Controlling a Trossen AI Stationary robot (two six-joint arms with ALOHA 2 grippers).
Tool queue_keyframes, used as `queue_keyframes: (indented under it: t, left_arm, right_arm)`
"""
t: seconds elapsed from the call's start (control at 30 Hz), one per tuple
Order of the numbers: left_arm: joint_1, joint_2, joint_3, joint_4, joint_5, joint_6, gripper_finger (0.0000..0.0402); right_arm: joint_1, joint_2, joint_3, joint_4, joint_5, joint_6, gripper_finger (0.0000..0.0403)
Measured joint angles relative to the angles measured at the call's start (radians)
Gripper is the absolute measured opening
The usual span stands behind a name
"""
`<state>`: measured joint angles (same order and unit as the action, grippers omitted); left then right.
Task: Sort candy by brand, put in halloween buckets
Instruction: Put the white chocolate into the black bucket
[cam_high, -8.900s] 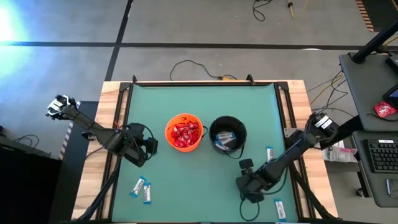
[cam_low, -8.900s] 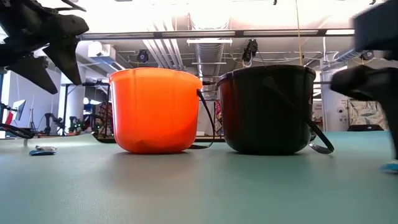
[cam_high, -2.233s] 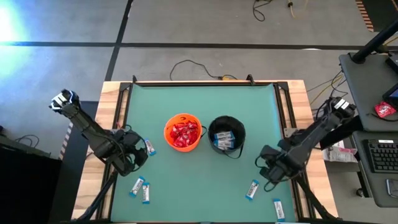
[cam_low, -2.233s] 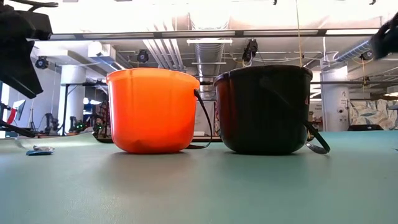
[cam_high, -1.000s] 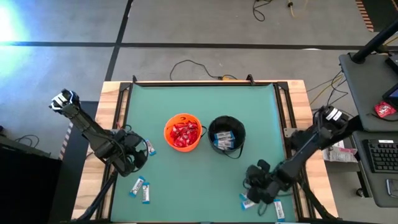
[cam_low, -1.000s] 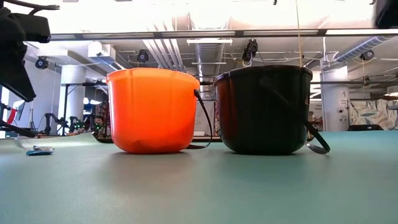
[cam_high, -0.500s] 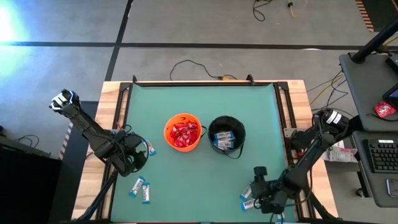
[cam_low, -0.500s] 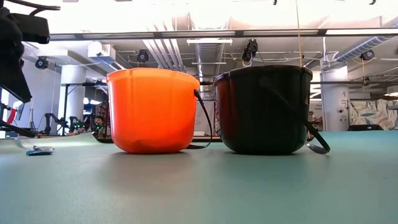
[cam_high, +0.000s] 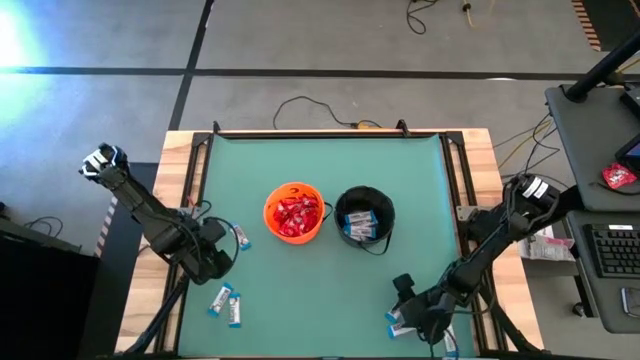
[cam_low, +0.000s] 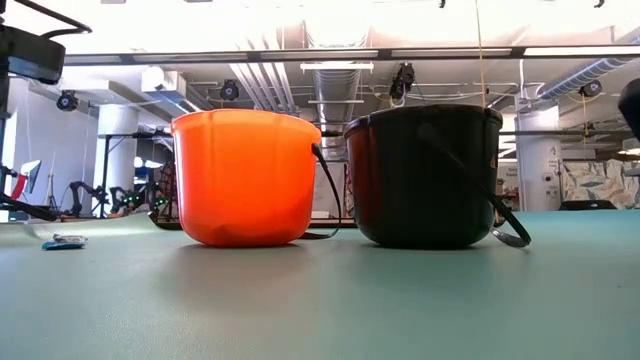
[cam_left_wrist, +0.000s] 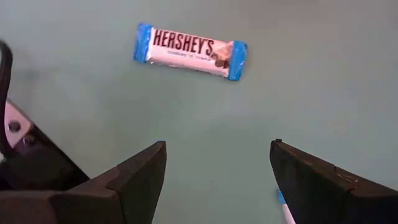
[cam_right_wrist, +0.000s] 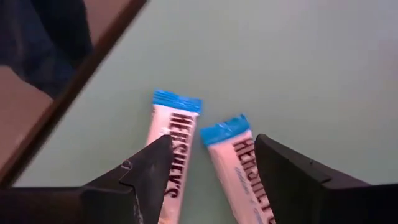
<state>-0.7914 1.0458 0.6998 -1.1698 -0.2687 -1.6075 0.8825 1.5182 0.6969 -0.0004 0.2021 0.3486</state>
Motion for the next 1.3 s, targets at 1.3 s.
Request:
queue_keyframes:
  t: [1.3]
  left_arm:
    - [0.112, 0.0, 0.005, -0.029, -0.007, -0.209, 0.027]
  right_arm:
    - [-0.174, 0.291, -0.379, 1.039, -0.192, -0.27, 0.0219]
